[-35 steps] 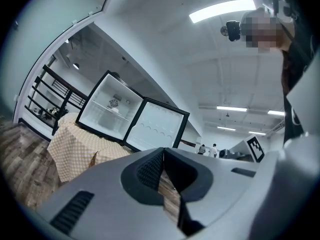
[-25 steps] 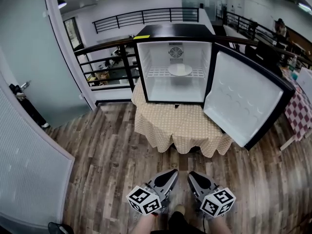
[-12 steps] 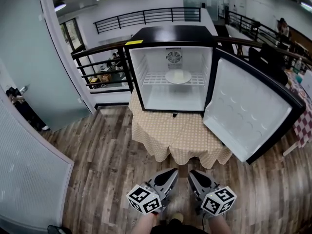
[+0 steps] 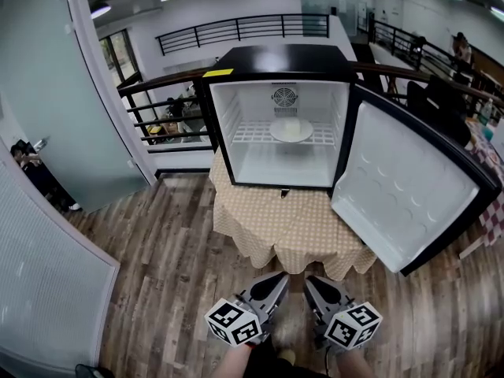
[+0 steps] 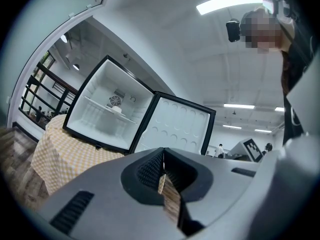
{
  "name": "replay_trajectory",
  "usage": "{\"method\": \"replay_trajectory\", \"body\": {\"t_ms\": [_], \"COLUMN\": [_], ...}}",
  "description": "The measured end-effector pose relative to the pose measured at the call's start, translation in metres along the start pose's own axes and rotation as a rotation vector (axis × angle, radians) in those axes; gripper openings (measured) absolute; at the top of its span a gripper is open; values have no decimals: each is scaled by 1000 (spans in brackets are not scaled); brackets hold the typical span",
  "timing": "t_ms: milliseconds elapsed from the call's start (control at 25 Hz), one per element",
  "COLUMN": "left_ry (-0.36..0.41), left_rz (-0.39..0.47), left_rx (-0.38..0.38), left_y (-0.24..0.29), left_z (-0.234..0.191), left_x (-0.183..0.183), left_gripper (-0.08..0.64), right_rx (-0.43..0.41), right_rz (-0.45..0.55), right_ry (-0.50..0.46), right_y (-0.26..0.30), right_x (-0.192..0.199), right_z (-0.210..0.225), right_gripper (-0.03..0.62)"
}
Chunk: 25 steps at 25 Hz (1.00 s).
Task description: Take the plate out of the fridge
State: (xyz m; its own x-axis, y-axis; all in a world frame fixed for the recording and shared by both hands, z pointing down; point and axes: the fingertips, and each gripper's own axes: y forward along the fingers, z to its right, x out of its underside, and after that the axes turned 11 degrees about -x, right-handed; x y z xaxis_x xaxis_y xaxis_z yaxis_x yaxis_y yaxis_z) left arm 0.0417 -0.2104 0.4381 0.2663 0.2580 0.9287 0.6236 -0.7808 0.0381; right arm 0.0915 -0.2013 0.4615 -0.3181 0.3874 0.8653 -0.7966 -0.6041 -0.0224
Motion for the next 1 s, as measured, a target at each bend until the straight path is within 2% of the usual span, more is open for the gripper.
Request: {"method": "replay_trajectory", "body": {"t_ms": [240,440,1000], "left_ry": [0,4,-18], "left_rz": [-7,7,-23], "left_rx": [38,72,116], "left_y": [27,61,140], "left_z": [-9,-24,-90], "left_x": [-2,-20,-52], "left_gripper": [9,9,9], "right_rx": [22,38,74], "right_rz": [7,26,54], "right_ry": [14,16,76], "right_y": [12,33,109], "right_x": [-7,-28,-65], "right_z": [21,44,107], "right_gripper": [51,51,51]}}
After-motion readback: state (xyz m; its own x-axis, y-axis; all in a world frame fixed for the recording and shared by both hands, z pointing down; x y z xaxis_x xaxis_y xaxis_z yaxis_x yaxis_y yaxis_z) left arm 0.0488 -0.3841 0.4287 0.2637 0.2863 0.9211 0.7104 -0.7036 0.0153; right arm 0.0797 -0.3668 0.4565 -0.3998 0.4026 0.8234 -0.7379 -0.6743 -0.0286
